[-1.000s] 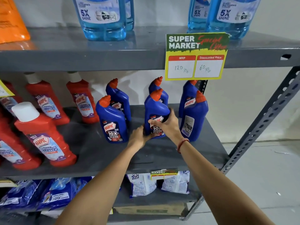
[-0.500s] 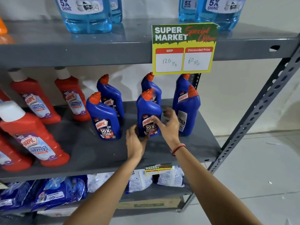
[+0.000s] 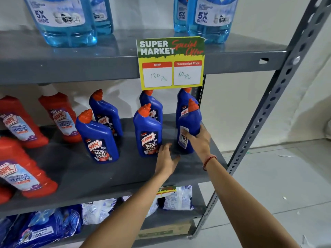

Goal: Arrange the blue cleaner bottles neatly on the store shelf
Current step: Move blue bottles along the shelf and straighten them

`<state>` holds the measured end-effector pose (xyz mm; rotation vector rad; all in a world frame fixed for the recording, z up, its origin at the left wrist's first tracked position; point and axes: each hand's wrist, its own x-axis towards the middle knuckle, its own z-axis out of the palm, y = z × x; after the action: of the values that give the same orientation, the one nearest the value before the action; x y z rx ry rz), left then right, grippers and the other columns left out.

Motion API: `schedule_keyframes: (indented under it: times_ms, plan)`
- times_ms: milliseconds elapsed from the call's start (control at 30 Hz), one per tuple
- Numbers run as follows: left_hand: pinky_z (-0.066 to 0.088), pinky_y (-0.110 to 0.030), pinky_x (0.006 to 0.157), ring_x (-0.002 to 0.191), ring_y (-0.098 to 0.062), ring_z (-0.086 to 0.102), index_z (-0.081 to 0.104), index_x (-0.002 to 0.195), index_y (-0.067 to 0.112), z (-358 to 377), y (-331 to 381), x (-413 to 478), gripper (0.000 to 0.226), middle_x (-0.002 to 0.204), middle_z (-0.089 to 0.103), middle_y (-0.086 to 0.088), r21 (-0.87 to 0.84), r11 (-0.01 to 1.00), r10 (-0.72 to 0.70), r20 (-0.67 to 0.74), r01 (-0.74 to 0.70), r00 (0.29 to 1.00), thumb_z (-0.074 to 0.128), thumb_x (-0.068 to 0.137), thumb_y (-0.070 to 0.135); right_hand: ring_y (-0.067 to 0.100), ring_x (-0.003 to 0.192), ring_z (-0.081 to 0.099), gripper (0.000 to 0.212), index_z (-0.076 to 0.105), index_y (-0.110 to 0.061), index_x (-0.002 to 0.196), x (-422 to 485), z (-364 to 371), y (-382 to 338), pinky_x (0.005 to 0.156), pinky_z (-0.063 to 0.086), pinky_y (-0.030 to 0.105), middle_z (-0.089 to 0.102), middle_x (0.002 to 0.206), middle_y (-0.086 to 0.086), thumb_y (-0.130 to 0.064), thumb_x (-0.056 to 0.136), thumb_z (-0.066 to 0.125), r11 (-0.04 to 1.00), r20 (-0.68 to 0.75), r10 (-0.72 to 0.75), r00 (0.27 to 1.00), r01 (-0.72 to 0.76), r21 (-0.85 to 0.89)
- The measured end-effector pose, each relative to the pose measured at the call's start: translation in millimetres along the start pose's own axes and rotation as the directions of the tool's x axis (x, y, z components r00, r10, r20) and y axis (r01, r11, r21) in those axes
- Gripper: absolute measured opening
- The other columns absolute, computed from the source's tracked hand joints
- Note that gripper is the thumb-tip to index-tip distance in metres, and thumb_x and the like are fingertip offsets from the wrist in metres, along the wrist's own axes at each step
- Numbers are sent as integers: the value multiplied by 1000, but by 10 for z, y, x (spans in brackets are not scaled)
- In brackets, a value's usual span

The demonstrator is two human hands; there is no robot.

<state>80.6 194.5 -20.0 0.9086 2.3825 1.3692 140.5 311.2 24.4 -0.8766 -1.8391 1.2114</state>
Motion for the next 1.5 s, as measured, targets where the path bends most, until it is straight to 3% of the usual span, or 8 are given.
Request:
schedule_keyframes:
  times_ms: [267, 467, 667, 800, 933, 1100, 1367, 1500]
  plan:
    - [32, -18, 99, 125, -18, 39, 22, 140, 8, 333, 264, 33, 96, 139, 36, -9, -104, 990, 98, -15, -99, 995, 80, 65, 21, 14, 67, 65, 32, 61, -20, 86, -51, -65, -229, 64, 56, 31, 68, 74, -4, -44, 70, 75, 994, -262, -114, 958, 110, -31]
    - [52, -18, 75, 95, -18, 61, 47, 123, 8, 447, 616, 207, 55, 102, 62, -1, -582, 813, 17, -14, -22, 1000, 66, 73, 21, 7, 81, 63, 56, 53, -26, 100, -64, -168, -257, 72, 52, 22, 63, 95, -7, -60, 60, 73, 987, -205, -160, 966, 152, -57]
    - [54, -17, 79, 90, -6, 66, 60, 99, 31, 329, 426, 378, 40, 94, 70, 8, -445, 895, 150, 244, -27, 958, 76, 69, 10, 15, 104, 64, 57, 52, -30, 116, 182, -379, -10, 79, 55, 23, 66, 109, -6, -35, 66, 80, 899, 154, -45, 987, -28, 438]
    - [52, -30, 91, 101, -18, 64, 58, 112, 10, 312, 351, 463, 44, 107, 68, -9, -396, 917, 171, 308, -37, 936, 74, 71, 2, 7, 87, 67, 51, 51, -34, 106, 248, -349, 107, 65, 55, 18, 65, 99, -9, -39, 63, 80, 931, 170, -59, 984, -8, 366]
    - [53, -12, 74, 88, -2, 64, 56, 108, 10, 318, 344, 461, 43, 104, 63, -6, -425, 905, 156, 279, -24, 948, 65, 73, -13, 17, 94, 65, 53, 47, -21, 117, 276, -270, 218, 74, 57, 26, 64, 103, -1, -30, 72, 75, 946, 141, -30, 990, -17, 324]
    - [55, -13, 61, 101, -27, 57, 49, 119, -8, 399, 286, 495, 46, 118, 57, -22, -431, 896, 1, 245, 108, 969, 55, 76, -22, 17, 99, 64, 53, 45, -18, 124, 254, -252, 378, 82, 56, 31, 63, 110, 5, -27, 79, 71, 966, 192, -4, 981, -46, 255]
    - [42, -30, 97, 114, -25, 57, 55, 119, 6, 282, 75, 441, 46, 121, 63, -15, -82, 996, -23, 209, 41, 978, 72, 76, 10, 23, 105, 62, 51, 51, -17, 121, 110, -230, 699, 92, 53, 40, 64, 113, 10, -42, 79, 66, 940, 205, 127, 970, -184, 286]
    - [37, -41, 108, 122, -28, 51, 51, 124, 4, 294, 78, 363, 45, 129, 58, -16, -57, 998, -27, 189, 39, 982, 66, 82, 12, 17, 102, 62, 47, 50, -15, 125, 62, -230, 719, 80, 53, 22, 64, 112, 6, -38, 86, 61, 954, 186, 134, 973, -178, 242]
